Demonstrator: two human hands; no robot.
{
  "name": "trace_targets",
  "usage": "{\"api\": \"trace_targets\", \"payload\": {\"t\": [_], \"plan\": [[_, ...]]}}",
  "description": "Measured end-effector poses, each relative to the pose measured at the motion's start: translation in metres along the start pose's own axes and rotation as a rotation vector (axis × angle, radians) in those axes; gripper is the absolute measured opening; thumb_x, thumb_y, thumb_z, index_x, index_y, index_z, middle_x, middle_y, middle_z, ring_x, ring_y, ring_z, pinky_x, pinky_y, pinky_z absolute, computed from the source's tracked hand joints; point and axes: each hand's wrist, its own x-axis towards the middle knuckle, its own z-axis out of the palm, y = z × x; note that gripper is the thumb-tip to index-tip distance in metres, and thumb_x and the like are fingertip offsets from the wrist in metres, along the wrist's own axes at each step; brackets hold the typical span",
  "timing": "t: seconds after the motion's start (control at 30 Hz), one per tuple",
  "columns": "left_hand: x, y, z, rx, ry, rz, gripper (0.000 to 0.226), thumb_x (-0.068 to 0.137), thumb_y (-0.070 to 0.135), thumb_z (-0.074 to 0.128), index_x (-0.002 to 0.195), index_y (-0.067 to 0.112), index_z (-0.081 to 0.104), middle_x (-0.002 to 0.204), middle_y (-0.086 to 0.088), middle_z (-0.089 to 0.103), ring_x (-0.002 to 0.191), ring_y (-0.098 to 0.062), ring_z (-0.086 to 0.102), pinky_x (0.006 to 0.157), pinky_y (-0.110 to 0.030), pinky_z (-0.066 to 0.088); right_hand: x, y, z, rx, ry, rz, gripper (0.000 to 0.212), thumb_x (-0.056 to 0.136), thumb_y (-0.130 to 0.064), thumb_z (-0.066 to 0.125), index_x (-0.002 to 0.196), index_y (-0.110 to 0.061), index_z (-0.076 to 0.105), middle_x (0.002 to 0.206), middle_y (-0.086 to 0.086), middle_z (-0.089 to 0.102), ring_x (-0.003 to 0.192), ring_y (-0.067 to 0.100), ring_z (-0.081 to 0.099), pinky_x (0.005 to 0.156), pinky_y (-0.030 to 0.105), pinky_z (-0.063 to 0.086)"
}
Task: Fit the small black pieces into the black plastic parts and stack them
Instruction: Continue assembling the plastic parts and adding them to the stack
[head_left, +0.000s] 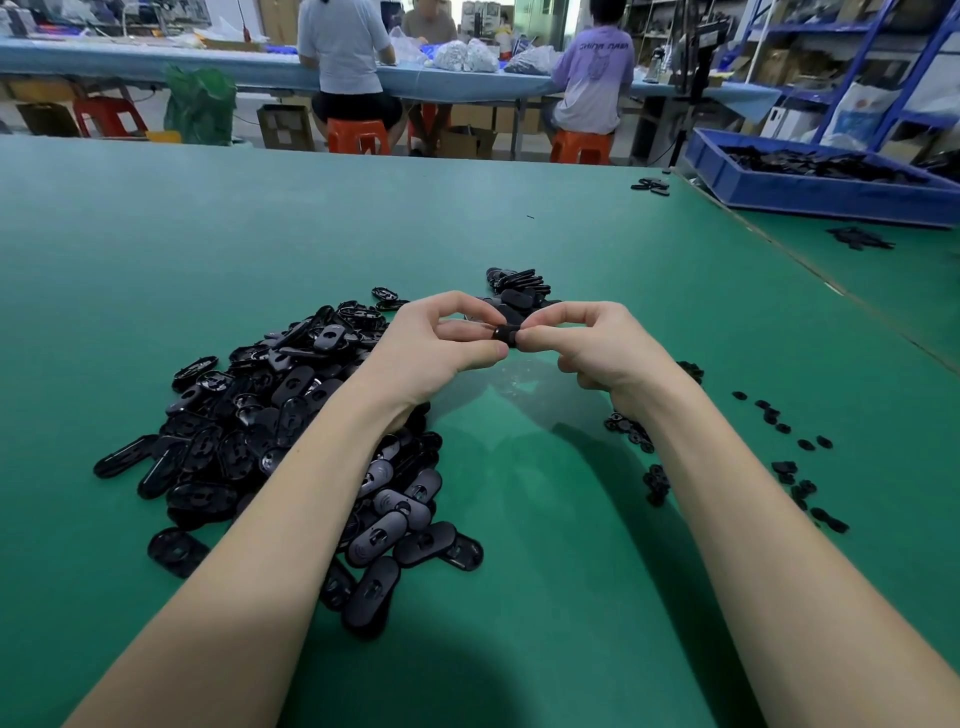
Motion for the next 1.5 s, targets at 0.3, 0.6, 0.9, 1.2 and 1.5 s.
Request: {"api": "trace_targets", "payload": {"t": [0.3, 0.6, 0.9, 1.2, 1.5], "plan": [[0.002, -0.004, 0.0, -0.169, -0.05, -0.124, 0.023, 0.084, -0.009, 0.067, 0.094, 0.012, 0.069, 0.092, -0.018, 0.076, 0.084, -0.024, 0.069, 0.093, -0.032, 0.057, 0.001, 0.009, -0.003, 0.041, -0.062, 0.027, 0.02, 0.069, -0.042, 0.091, 0.083, -0.032, 0.08, 0.072, -0.007, 0.063, 0.049, 0.006, 0.045, 0.043, 0.016, 0.029], [0.002, -0.005, 0.008, -0.158, 0.05, -0.184, 0.014, 0.085, -0.004, 0.071, 0.092, 0.008, 0.065, 0.079, -0.014, 0.072, 0.073, -0.018, 0.067, 0.076, -0.024, 0.057, 0.005, 0.014, 0.005, 0.068, -0.101, 0.021, 0.013, 0.071, -0.037, 0.09, 0.076, -0.031, 0.081, 0.075, -0.008, 0.071, 0.047, 0.004, 0.043, 0.043, 0.017, 0.029], [0.001, -0.007, 0.011, -0.101, 0.114, -0.198, 0.021, 0.08, -0.008, 0.073, 0.089, 0.01, 0.065, 0.083, -0.015, 0.072, 0.075, -0.024, 0.063, 0.092, -0.036, 0.057, 0.005, 0.012, 0.014, -0.085, 0.021, -0.02, 0.008, 0.076, -0.025, 0.082, 0.073, -0.023, 0.075, 0.045, -0.021, 0.052, 0.038, -0.003, 0.042, 0.038, 0.009, 0.029], [-0.001, -0.008, 0.012, -0.089, 0.102, -0.208, 0.019, 0.083, -0.007, 0.073, 0.09, 0.009, 0.065, 0.085, -0.017, 0.071, 0.08, -0.026, 0.064, 0.097, -0.041, 0.056, 0.007, 0.018, 0.018, -0.076, 0.015, -0.053, 0.011, 0.077, -0.023, 0.08, 0.072, -0.022, 0.07, 0.047, -0.022, 0.054, 0.042, -0.006, 0.046, 0.043, 0.007, 0.032], [0.001, -0.01, 0.015, -0.052, 0.144, -0.243, 0.017, 0.084, -0.005, 0.072, 0.087, 0.009, 0.063, 0.081, -0.015, 0.067, 0.078, -0.025, 0.061, 0.096, -0.044, 0.054, 0.009, 0.022, 0.028, -0.076, 0.069, -0.098, 0.012, 0.074, -0.023, 0.082, 0.072, -0.02, 0.07, 0.056, -0.017, 0.06, 0.051, -0.001, 0.05, 0.053, 0.013, 0.038]]}}
